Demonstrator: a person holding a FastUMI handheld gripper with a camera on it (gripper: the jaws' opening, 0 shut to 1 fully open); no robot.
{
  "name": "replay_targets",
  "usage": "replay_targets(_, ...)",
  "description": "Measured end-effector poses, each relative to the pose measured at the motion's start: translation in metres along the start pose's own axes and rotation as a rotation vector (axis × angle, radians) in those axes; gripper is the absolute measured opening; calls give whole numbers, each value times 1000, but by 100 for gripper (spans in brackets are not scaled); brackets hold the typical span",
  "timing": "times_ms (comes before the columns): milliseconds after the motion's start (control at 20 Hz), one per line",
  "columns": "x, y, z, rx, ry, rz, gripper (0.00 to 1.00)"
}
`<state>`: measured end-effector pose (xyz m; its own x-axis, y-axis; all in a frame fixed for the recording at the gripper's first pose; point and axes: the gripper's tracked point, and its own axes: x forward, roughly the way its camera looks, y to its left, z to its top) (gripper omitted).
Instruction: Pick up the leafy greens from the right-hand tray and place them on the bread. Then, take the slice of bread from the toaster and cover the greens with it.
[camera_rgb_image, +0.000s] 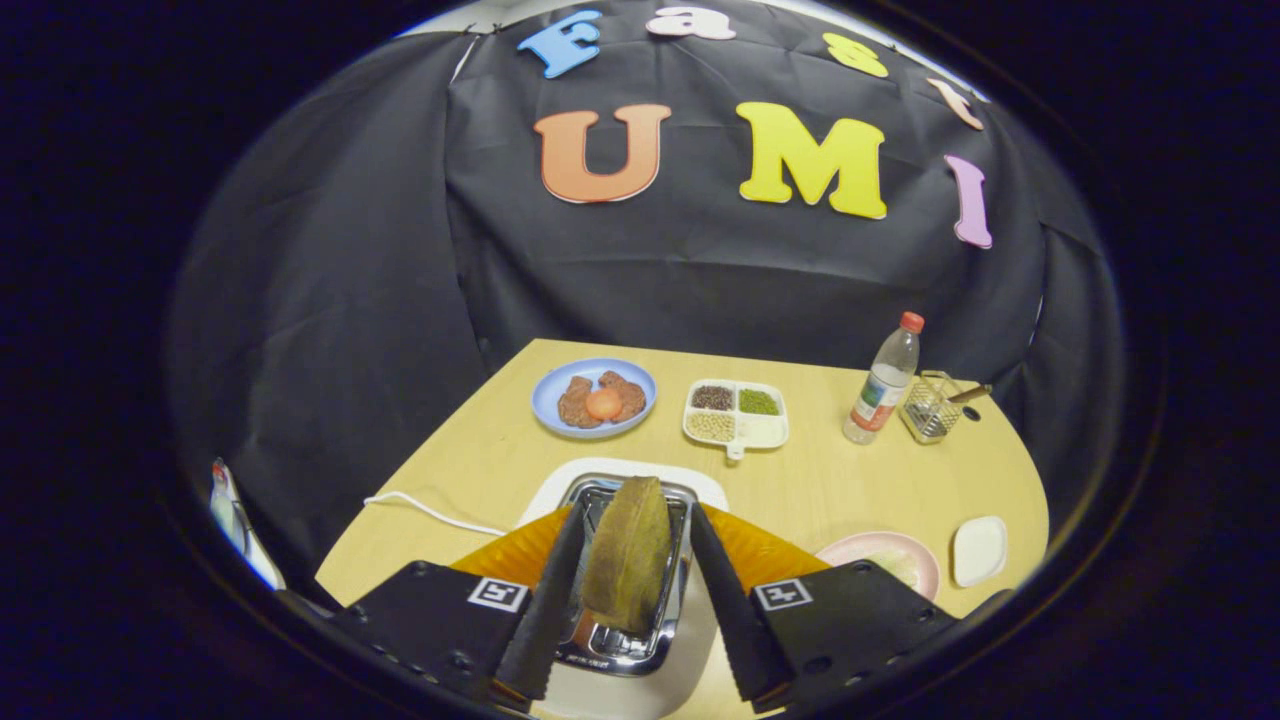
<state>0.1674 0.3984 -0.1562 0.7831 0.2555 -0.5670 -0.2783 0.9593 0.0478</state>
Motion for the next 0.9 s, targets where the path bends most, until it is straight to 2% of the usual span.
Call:
replay_targets(100,3,3,-7,-21,43,-5,53)
replay_targets(200,-3,0,-8,-28,52,-32,26)
replay_targets(300,-6,-3,-5,-16,51,-53,17)
replay_targets(350,-10,-5,-9,0,73,-67,17)
replay_targets(400,-14,-4,-10,17,92,-63,12)
replay_targets(450,-18,2,-7,31,97,-36,12)
replay_targets(550,-32,-2,11,18,57,-54,12)
replay_targets(900,-92,11,57,-23,-78,-26,12)
